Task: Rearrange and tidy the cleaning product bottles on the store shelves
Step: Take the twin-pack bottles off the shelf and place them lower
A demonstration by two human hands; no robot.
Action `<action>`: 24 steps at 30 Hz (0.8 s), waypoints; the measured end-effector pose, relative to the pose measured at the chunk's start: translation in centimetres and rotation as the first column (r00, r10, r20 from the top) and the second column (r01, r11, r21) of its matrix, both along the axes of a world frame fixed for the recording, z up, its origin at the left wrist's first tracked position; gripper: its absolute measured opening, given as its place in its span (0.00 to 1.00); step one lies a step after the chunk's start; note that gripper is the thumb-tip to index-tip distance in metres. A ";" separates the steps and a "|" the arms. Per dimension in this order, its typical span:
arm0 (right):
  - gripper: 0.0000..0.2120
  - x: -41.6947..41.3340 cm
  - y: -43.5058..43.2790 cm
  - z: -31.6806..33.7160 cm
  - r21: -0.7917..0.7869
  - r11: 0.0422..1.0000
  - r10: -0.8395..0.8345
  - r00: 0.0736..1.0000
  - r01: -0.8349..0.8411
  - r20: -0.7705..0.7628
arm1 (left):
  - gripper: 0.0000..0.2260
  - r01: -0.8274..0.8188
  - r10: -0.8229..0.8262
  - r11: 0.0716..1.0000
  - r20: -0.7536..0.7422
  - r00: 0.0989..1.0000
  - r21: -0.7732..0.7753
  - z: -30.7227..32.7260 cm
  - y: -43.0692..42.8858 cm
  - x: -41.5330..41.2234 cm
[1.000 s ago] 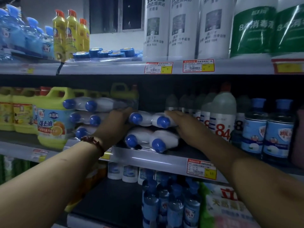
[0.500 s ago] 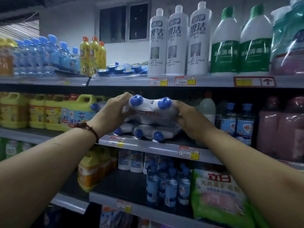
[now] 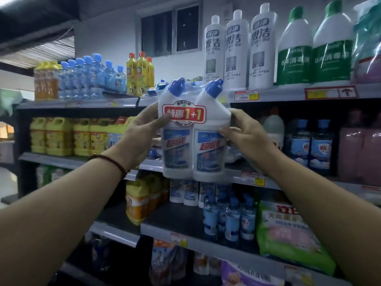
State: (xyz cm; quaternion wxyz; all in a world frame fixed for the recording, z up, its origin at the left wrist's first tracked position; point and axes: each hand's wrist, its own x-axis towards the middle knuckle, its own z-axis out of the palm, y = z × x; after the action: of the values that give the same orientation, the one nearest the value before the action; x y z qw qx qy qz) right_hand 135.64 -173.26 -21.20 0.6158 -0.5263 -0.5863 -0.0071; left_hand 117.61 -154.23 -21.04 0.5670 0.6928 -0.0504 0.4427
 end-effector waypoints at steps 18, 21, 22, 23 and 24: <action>0.18 -4.3 10.2 -21.0 -0.346 0.899 0.022 0.818 -0.267 -0.575 | 0.22 -0.405 0.273 0.784 -0.325 0.905 -0.470 -19.9 5.9 -0.6; 0.16 -4.8 11.9 -23.2 -0.257 0.936 -0.010 0.712 -0.239 -0.702 | 0.19 -0.367 0.186 0.763 -0.364 0.913 -0.531 -22.1 7.3 -0.4; 0.16 -4.5 12.5 -23.7 -0.246 0.945 -0.028 0.693 -0.216 -0.720 | 0.19 -0.333 0.135 0.767 -0.369 0.920 -0.548 -22.7 7.8 -0.3; 0.15 -4.1 13.2 -24.2 -0.244 0.952 -0.050 0.686 -0.188 -0.725 | 0.19 -0.295 0.082 0.783 -0.380 0.921 -0.548 -23.4 8.2 -0.3; 0.15 -3.6 13.8 -24.7 -0.244 0.958 -0.076 0.682 -0.154 -0.727 | 0.18 -0.261 0.037 0.809 -0.397 0.917 -0.528 -24.2 8.6 -0.2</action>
State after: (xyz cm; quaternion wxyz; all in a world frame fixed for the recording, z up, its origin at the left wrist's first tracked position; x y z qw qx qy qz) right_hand 132.01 -159.48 -45.88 0.7155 -0.5556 -0.2981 0.3009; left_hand 117.41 -145.67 -45.24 0.7098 0.5633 0.2467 0.3434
